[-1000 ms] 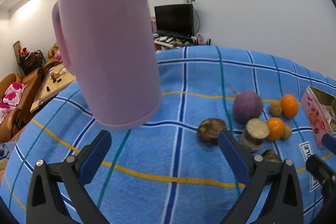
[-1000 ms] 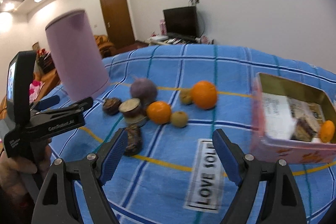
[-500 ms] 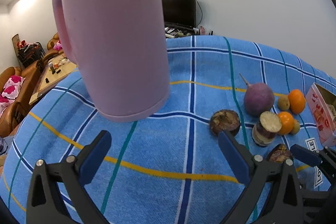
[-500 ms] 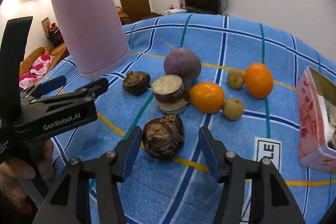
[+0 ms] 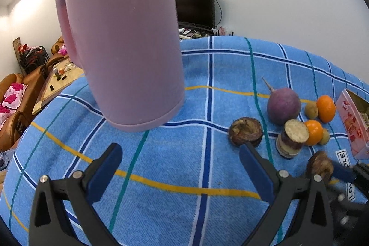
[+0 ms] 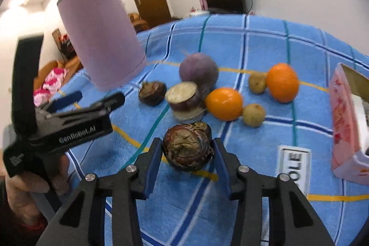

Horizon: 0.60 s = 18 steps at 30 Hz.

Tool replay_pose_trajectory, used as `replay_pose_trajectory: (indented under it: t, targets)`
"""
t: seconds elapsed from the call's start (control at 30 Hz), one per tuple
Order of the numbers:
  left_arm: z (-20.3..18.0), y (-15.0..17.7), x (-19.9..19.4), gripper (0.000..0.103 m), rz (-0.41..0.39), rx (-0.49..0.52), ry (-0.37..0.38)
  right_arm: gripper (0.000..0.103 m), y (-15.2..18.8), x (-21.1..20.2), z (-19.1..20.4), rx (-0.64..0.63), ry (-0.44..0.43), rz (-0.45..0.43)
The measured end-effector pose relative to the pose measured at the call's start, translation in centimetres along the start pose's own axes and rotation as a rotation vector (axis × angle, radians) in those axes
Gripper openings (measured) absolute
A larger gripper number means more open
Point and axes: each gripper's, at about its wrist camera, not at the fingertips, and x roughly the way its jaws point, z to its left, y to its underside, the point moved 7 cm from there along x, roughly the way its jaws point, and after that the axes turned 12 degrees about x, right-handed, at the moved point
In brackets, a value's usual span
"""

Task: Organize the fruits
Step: 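Grasp the brown taro bulb with the right gripper while the left gripper grasps another taro bulb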

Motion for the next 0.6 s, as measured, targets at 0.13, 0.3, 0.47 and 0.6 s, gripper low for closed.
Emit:
replay_pose_trajectory:
  t: [0.13, 0.3, 0.47, 0.6]
  targets:
    - [-1.6, -0.7, -0.4, 0.101, 0.000, 0.063, 0.046, 0.046, -1.4, -2.3, -1.4, -0.008, 0.057, -0.127]
    - [-4.4, -2.7, 0.3, 0.094, 0.022, 0.250, 0.040, 0.046, -3.0, -4.0, -3.1, 0.048, 0.050, -0.196]
    - [-4.9, -3.5, 2.8, 0.082, 0.074, 0.216, 0.106, 0.046, -3.2, -4.2, -3.9, 0.064, 0.056, -0.206]
    - [-5.7, -3.0, 4.7, 0.074, 0.125, 0.203, 0.153, 0.046, -3.1, -4.2, -4.0, 0.067, 0.052, -0.201]
